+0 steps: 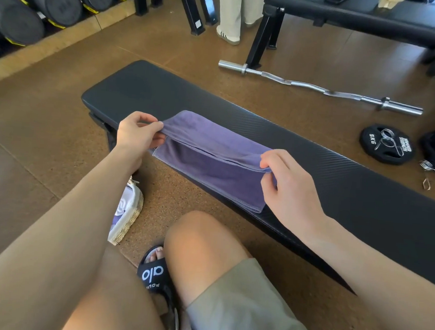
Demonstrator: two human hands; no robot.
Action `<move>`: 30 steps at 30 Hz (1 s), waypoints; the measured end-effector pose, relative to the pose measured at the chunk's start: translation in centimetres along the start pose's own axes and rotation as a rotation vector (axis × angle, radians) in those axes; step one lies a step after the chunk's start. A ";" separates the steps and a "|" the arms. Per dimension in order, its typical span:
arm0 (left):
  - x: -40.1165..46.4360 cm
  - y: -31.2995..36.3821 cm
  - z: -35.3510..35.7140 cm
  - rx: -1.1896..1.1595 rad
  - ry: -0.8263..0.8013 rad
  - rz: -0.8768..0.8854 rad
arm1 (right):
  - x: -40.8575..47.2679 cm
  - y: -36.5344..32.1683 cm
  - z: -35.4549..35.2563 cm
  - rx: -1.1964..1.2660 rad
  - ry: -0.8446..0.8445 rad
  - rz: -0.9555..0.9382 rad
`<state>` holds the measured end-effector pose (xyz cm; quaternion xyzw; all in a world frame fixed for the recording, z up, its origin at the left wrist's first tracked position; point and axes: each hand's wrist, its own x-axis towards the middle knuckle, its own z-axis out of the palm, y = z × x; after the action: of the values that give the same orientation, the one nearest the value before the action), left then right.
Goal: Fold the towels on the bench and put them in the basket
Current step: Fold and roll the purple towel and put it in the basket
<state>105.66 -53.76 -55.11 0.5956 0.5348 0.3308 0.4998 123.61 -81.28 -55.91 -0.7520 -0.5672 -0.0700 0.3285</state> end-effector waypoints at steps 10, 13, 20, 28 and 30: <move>-0.7 -2.1 -1.1 0.212 -0.074 -0.101 | -4.9 -0.5 2.0 -0.015 -0.137 0.019; -0.8 -2.4 -1.1 0.245 -0.084 -0.113 | -5.0 -0.3 2.3 -0.004 -0.124 0.034; -0.6 -2.8 -1.1 0.277 -0.090 -0.144 | -5.5 -0.1 2.5 0.003 -0.112 0.034; -0.7 -2.9 -1.1 0.244 -0.106 -0.196 | -5.5 0.3 2.4 -0.030 -0.090 0.031; -0.6 -3.1 -1.1 0.249 -0.101 -0.198 | -5.6 0.4 2.4 -0.073 -0.101 0.012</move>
<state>103.56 -54.31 -57.66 0.6131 0.6021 0.1807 0.4784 121.38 -84.49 -60.62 -0.7696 -0.5754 -0.0508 0.2721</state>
